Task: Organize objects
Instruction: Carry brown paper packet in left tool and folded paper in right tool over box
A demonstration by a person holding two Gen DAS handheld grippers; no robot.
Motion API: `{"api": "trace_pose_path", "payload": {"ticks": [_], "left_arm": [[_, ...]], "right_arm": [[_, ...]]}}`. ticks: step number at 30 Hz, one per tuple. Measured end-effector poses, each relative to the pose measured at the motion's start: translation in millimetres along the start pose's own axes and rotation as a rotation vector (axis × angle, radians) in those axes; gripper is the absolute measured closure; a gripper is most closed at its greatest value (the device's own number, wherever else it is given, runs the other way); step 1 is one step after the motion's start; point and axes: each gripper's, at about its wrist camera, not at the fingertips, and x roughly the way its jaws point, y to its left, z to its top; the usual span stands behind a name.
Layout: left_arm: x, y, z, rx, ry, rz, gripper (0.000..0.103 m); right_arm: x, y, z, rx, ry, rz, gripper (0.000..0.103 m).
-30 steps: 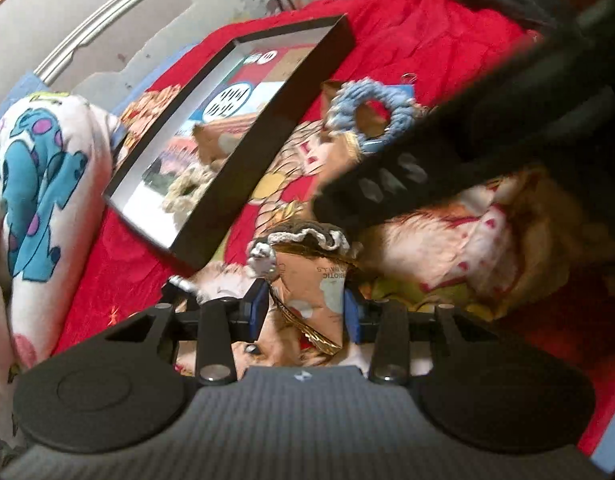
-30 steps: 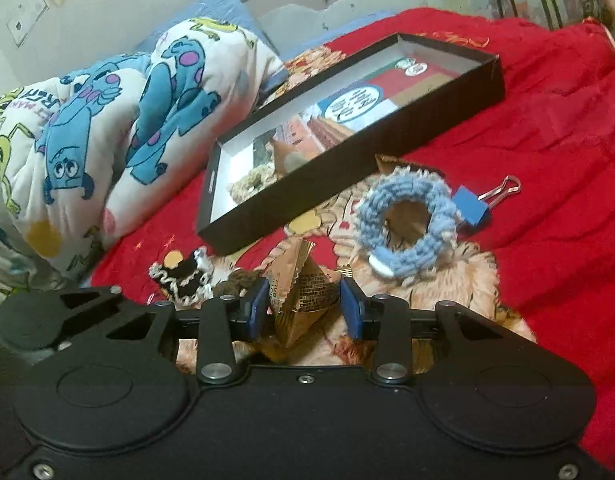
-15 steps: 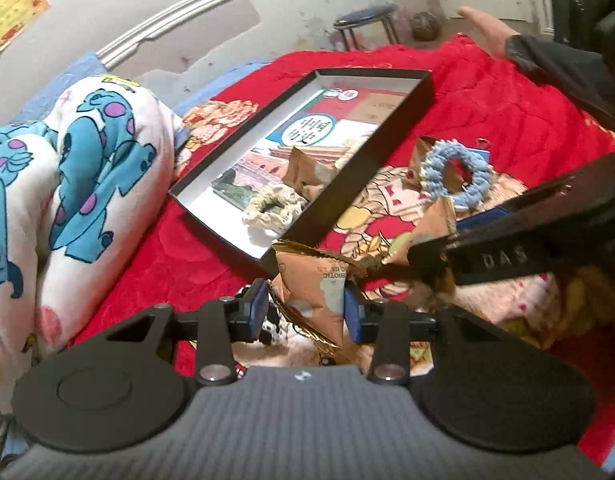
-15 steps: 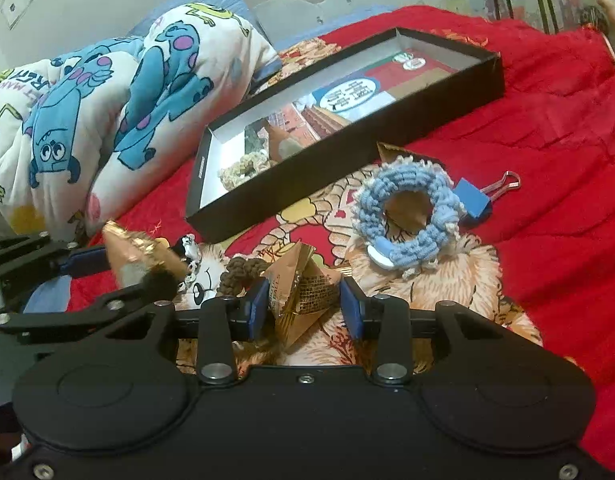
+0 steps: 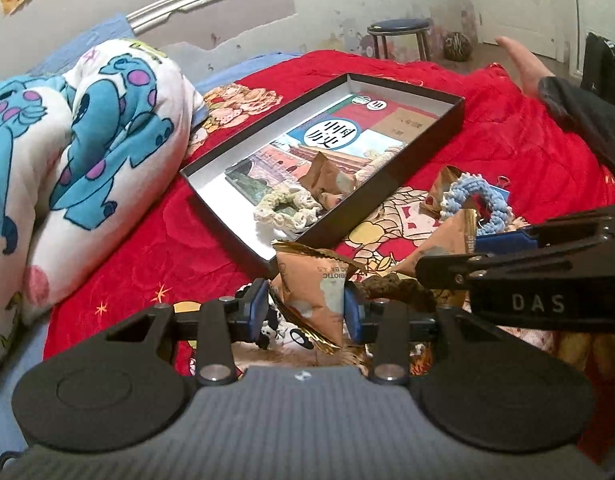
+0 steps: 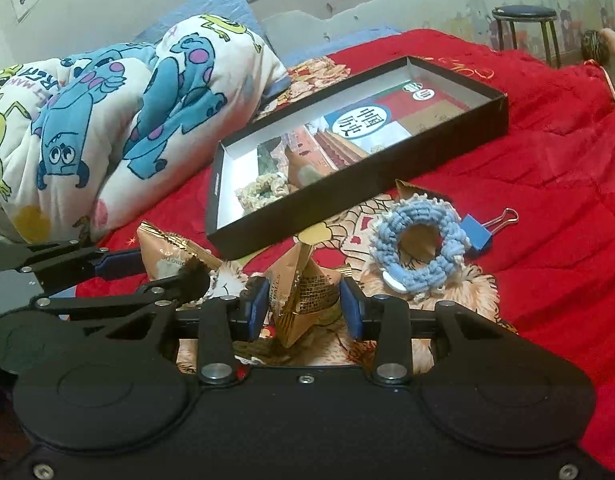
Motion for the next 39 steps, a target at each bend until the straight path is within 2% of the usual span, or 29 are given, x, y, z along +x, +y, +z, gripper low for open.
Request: {"api": "trace_pose_path", "payload": {"ticks": [12, 16, 21, 26, 28, 31, 35, 39], "left_arm": [[-3.9, 18.4, 4.1, -0.117, -0.023, -0.009, 0.058], [-12.2, 25.4, 4.6, -0.167, -0.089, -0.026, 0.058], [-24.6, 38.6, 8.4, -0.265, -0.157, -0.037, 0.058], [-37.6, 54.3, 11.1, -0.369, -0.236, -0.012, 0.058], [-37.5, 59.5, 15.1, -0.414, -0.239, 0.001, 0.058], [-35.9, 61.3, 20.8, -0.454, -0.231, 0.034, 0.058], [-32.2, 53.2, 36.0, -0.445, -0.239, 0.063, 0.058], [-18.6, 42.5, 60.5, -0.446, -0.24, 0.021, 0.058]], "right_arm": [[-16.1, 12.8, 12.3, -0.028, -0.042, -0.003, 0.066], [-16.1, 19.6, 20.9, 0.01, -0.053, -0.013, 0.066], [-21.9, 35.9, 34.4, -0.032, -0.109, -0.041, 0.066], [-27.2, 36.4, 54.7, 0.004, -0.147, -0.026, 0.066], [-26.9, 36.3, 62.8, 0.001, -0.157, -0.026, 0.066], [-27.3, 33.5, 73.8, -0.016, -0.17, -0.035, 0.066], [-29.7, 17.5, 89.3, -0.013, -0.188, -0.036, 0.066], [-24.6, -7.1, 112.2, -0.005, -0.181, -0.099, 0.066]]}}
